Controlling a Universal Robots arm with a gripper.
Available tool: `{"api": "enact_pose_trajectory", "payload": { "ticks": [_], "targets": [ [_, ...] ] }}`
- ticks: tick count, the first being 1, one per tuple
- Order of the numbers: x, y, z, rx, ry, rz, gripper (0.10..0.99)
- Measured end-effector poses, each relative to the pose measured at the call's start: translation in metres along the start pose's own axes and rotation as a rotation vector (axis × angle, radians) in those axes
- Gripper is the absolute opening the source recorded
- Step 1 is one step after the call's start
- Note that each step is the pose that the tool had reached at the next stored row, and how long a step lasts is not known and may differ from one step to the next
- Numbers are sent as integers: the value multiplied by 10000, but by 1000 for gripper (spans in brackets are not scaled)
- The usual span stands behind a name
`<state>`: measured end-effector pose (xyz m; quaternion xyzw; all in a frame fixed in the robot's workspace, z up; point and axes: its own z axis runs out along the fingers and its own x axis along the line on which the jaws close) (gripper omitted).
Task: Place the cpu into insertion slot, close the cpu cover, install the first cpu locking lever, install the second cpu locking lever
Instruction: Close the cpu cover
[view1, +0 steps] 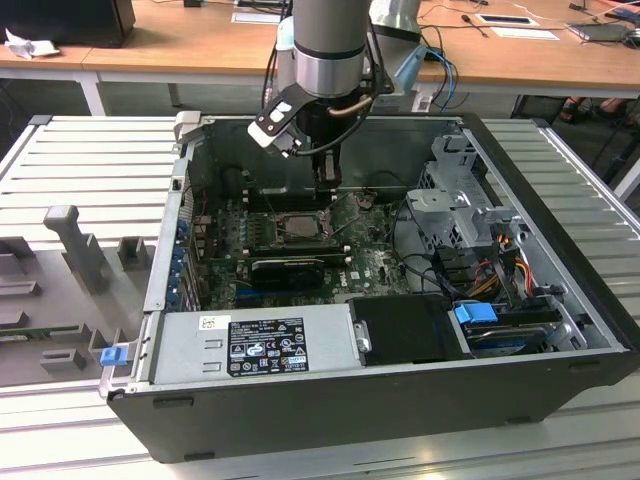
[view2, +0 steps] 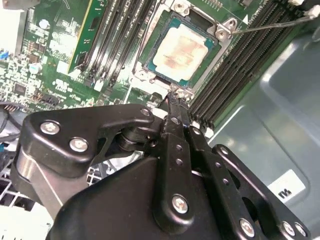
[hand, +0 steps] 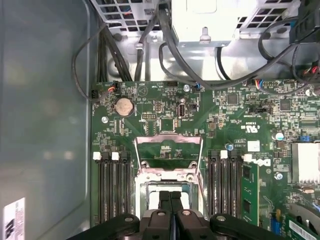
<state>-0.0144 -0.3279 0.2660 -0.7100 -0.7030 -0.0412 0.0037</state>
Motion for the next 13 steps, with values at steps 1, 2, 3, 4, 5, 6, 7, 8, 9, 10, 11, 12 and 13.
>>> {"api": "enact_pose_trajectory", "payload": {
  "ticks": [1,2,3,4,5,6,7,8,9,10,11,12,13],
  "targets": [
    [1,0,-11,0,-1,1,106],
    [3,3,-20,0,1,0,106],
    [3,22,-20,-1,2,1,106],
    [3,40,-20,0,0,0,106],
    [3,55,-19,0,0,0,106],
    [3,73,-19,0,0,1,106],
    [3,88,-17,0,0,1,106],
    [4,107,-16,0,0,2,106],
    [4,131,-15,0,0,0,106],
    [4,162,-14,1,0,1,106],
    [4,186,-12,1,0,2,106],
    [5,211,-11,2,0,1,106],
    [5,224,-10,2,0,1,106]
  ]
}}
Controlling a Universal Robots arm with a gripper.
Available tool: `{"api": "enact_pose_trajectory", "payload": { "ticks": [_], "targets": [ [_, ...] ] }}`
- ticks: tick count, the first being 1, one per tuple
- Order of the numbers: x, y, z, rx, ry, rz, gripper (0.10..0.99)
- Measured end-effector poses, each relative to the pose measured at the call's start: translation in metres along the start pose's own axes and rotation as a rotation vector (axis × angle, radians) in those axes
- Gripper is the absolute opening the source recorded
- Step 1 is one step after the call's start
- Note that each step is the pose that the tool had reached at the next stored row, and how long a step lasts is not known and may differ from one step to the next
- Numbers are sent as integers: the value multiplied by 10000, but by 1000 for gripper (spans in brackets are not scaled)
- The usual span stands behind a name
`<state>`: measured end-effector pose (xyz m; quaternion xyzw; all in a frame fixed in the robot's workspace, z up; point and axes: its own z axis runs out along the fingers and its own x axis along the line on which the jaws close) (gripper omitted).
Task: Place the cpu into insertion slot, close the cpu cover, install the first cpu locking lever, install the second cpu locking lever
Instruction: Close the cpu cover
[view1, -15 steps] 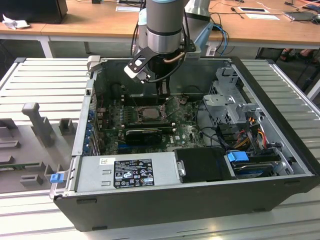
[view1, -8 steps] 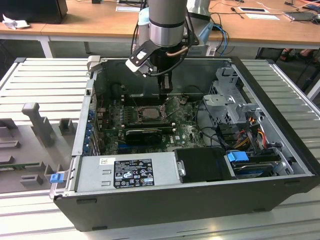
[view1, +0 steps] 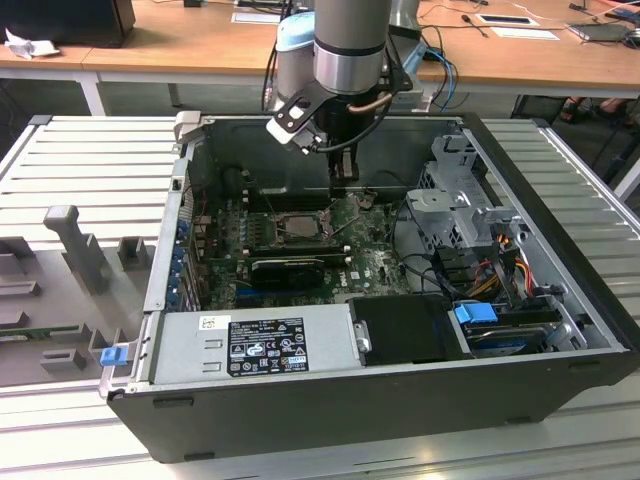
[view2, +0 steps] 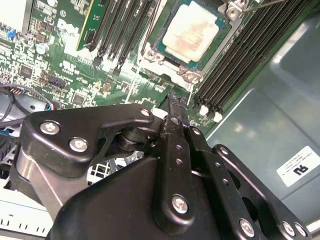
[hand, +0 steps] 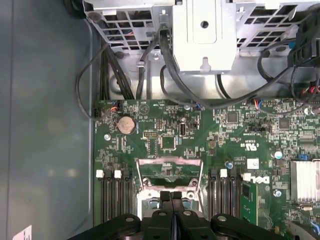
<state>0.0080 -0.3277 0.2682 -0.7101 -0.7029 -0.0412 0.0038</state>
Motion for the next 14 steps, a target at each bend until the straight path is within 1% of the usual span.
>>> {"api": "enact_pose_trajectory", "payload": {
  "ticks": [5,8,14],
  "targets": [
    [1,62,4,0,0,1,106],
    [1,142,8,0,1,-1,106],
    [2,252,14,5,0,-1,106]
  ]
}}
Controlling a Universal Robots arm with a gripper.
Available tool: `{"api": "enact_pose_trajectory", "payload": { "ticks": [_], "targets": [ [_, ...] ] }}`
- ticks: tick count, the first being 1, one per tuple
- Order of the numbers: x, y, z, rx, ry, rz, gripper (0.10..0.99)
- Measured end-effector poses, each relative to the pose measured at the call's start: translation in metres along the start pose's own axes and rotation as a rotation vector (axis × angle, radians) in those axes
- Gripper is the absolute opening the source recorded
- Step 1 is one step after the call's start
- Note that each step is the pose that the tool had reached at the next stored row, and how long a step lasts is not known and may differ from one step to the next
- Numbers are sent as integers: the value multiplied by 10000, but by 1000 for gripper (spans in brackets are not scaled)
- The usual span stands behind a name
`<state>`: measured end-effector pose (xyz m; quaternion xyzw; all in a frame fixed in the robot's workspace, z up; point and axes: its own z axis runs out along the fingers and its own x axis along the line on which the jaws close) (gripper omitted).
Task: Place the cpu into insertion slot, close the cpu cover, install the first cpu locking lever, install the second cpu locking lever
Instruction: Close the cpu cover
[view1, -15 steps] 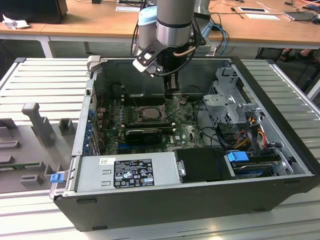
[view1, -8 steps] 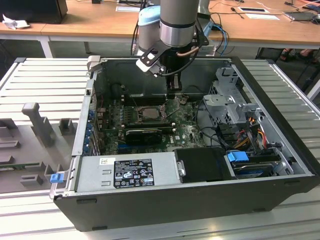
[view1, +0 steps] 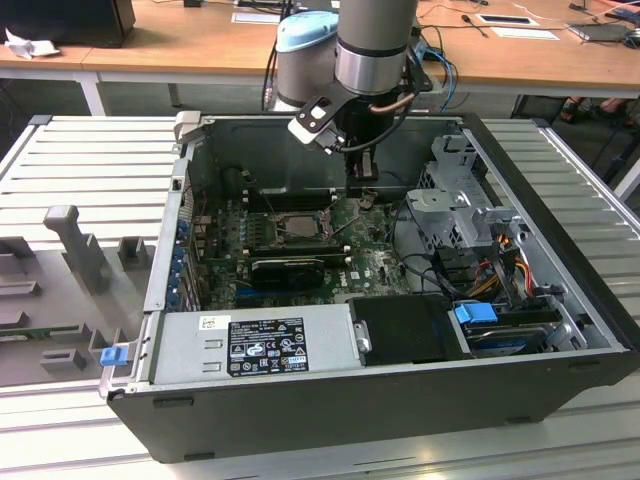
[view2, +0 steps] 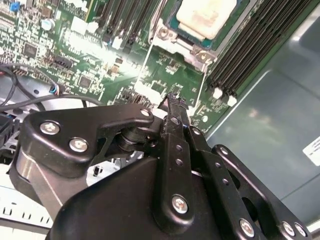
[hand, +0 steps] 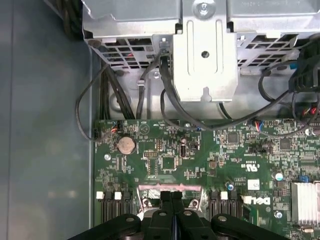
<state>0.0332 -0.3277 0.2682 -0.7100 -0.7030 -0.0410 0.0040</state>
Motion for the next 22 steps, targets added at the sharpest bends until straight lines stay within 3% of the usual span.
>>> {"api": "enact_pose_trajectory", "payload": {
  "ticks": [3,6,10,17,22],
  "targets": [
    [0,60,3,5,0,2,106],
    [2,208,13,55,0,4,106],
    [1,232,24,56,-2,5,106],
    [-8,270,168,101,-15,-8,106],
    [-10,271,194,285,-18,2,106]
  ]
}}
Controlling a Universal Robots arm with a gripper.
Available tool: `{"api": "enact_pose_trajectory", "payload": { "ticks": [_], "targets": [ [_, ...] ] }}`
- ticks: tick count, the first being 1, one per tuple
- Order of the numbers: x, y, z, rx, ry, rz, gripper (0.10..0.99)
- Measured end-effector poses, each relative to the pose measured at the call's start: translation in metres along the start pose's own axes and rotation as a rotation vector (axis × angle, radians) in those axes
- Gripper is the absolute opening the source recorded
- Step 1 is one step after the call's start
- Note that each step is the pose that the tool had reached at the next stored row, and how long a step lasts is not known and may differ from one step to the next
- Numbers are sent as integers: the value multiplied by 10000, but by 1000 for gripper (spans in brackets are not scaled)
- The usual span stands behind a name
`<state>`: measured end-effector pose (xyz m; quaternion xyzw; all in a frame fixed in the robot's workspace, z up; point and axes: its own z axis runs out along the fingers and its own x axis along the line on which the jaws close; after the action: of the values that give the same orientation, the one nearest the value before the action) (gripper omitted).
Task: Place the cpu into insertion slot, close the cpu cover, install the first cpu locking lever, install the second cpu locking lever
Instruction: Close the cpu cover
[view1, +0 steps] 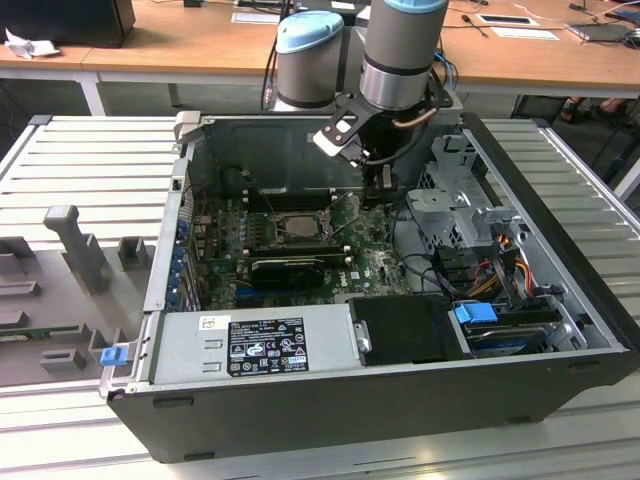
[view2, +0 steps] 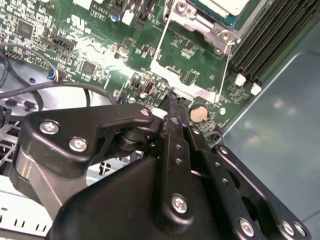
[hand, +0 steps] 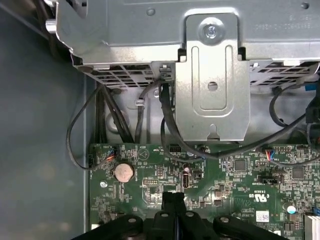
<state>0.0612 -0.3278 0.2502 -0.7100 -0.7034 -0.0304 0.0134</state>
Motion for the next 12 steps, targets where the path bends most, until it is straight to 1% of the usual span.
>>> {"api": "enact_pose_trajectory", "payload": {
  "ticks": [1,2,4,6,12],
  "targets": [
    [0,0,1,44,1,2,106],
    [0,-3,1,59,1,5,106],
    [1,-19,1,64,1,4,106],
    [0,-55,0,63,1,3,106],
    [0,-85,-1,64,5,6,106]
  ]
}}
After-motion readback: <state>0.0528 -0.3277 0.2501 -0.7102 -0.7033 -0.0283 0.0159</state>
